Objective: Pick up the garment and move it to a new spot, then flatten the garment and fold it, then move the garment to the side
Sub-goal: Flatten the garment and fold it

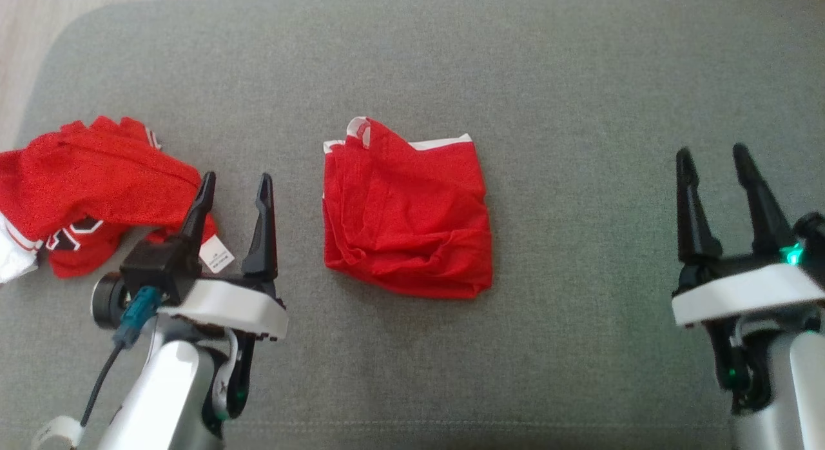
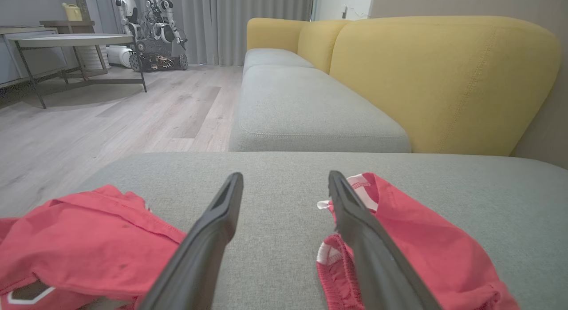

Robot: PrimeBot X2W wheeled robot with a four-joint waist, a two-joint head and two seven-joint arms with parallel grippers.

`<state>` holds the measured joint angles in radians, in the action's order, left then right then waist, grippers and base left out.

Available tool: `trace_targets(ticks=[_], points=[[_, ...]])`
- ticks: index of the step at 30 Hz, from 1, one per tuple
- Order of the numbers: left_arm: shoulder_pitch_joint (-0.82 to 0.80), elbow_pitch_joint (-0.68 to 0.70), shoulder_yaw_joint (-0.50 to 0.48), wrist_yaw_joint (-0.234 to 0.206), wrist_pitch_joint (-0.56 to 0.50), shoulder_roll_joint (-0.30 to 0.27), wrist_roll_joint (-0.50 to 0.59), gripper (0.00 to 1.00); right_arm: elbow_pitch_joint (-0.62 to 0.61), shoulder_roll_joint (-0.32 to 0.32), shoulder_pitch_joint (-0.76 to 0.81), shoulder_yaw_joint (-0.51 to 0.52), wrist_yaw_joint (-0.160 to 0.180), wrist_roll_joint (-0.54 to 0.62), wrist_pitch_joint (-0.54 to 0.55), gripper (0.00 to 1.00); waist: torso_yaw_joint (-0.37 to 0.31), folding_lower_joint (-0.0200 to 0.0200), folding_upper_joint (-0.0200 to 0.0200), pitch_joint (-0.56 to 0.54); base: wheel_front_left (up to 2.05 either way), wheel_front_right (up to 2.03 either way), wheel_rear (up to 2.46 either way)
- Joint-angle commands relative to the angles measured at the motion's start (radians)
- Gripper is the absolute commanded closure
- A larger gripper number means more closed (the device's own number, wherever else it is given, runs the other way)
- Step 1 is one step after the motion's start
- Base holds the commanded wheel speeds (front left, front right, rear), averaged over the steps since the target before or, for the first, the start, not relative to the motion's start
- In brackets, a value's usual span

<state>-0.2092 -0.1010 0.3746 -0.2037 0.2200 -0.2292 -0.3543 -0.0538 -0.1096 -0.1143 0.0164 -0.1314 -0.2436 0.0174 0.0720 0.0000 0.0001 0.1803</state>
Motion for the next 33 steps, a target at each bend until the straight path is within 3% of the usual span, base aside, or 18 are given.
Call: trace_targets(ticks=[1,21,33], points=[[-0.025,0.037,-0.038,-0.007,-0.001,-0.032,0.005,0.0,-0.041,-0.004,0.001,-0.014,0.001,0.008,0.005,0.0,0.002,0.0,-0.0001,-0.011,0.0,0.0,0.0],[0.136,0.084,-0.018,-0.033,-0.041,-0.081,-0.006,0.0,-0.103,0.017,0.162,0.011,0.001,0.046,0.06,0.0,-0.006,0.0,-0.0001,-0.157,0.0,0.0,0.0],[0.169,0.106,-0.014,-0.042,-0.052,-0.096,-0.013,0.0,-0.138,0.026,0.203,0.019,0.001,0.062,0.083,0.0,-0.006,0.0,-0.0001,-0.184,0.0,0.0,0.0]])
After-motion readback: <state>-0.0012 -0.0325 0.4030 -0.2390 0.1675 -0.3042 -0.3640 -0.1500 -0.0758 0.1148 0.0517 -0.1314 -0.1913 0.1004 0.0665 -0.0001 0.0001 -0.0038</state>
